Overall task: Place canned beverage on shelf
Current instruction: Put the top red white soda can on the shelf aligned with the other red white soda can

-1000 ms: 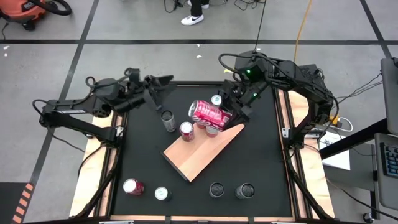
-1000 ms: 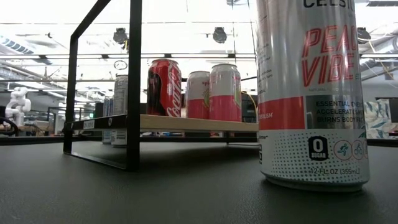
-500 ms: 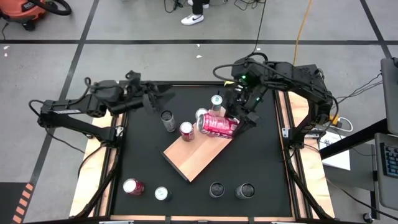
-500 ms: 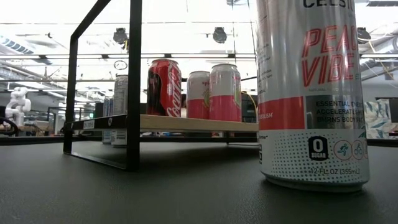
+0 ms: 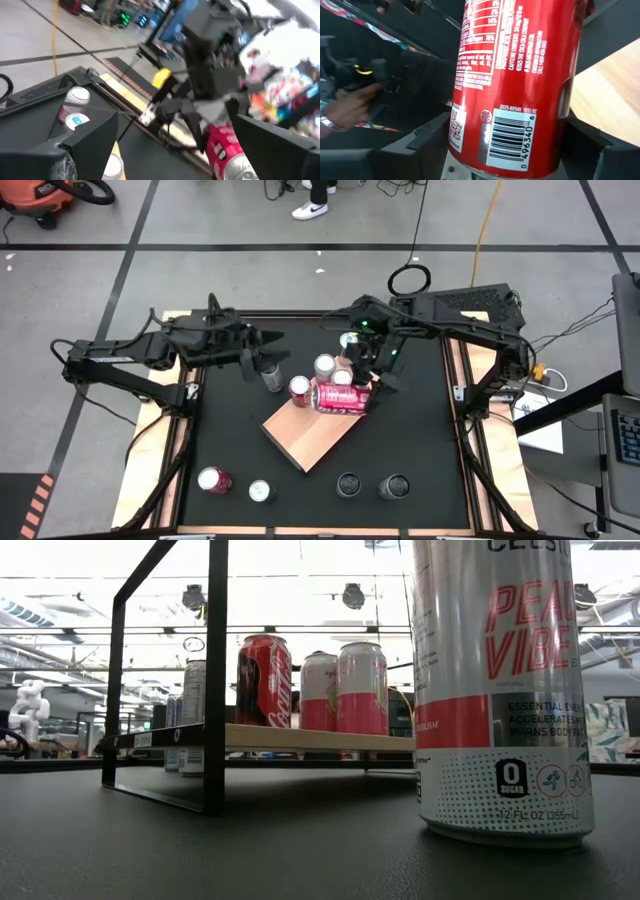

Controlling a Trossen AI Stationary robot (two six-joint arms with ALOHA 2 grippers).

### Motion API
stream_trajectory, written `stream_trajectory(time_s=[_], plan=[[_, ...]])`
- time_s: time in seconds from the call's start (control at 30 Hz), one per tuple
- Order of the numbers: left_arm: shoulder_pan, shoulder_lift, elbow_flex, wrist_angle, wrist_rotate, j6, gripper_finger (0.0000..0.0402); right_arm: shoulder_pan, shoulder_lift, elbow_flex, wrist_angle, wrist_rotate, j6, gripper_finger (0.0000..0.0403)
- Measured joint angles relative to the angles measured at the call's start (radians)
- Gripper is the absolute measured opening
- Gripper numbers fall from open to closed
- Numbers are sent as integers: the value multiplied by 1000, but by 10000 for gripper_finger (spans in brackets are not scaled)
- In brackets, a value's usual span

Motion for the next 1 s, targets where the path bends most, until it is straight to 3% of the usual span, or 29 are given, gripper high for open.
stream_trajectory(time_s=[0.2, 0.47, 1.0], plan=[[-39, 37, 0, 1, 9, 54, 397, 0, 0, -51, 114, -27, 88, 277], [-103, 111, 82, -10, 11, 261, 397, -7, 1, -51, 159, -26, 121, 277], [-115, 148, 133, -62, 181, 210, 397, -32, 0, -51, 224, -22, 187, 277]])
